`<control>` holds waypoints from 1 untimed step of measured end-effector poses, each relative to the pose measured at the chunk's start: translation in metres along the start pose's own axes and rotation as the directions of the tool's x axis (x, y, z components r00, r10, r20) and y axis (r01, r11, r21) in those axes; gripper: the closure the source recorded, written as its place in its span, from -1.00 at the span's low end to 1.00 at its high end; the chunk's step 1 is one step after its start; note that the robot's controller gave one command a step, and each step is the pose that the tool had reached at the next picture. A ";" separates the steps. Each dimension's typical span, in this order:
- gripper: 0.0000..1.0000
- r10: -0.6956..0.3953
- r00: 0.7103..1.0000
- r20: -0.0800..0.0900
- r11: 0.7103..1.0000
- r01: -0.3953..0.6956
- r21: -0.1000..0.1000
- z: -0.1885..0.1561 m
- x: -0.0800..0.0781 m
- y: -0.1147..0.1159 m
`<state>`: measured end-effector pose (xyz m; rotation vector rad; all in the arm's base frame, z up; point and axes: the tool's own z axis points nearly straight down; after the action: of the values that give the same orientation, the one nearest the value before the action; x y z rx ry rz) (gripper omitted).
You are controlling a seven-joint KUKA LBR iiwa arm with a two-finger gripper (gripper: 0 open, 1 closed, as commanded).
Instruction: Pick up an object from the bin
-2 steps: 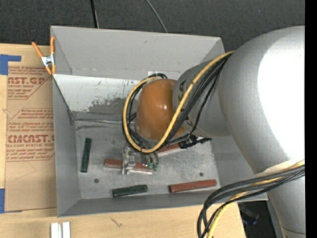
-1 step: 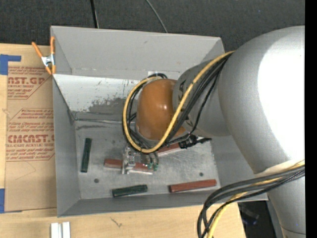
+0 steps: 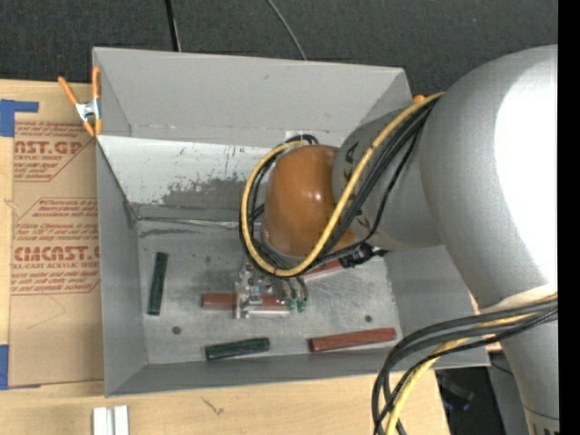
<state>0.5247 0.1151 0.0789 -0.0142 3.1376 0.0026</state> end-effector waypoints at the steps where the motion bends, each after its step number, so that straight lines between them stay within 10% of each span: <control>1: 1.00 0.001 1.000 -0.009 1.000 -0.001 0.006 0.003 -0.014 0.006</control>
Offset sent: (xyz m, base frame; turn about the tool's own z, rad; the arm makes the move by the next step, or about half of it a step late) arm 0.0070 -0.0213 0.1982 -0.0914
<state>0.5384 0.1211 0.0763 -0.0129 3.1467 -0.0070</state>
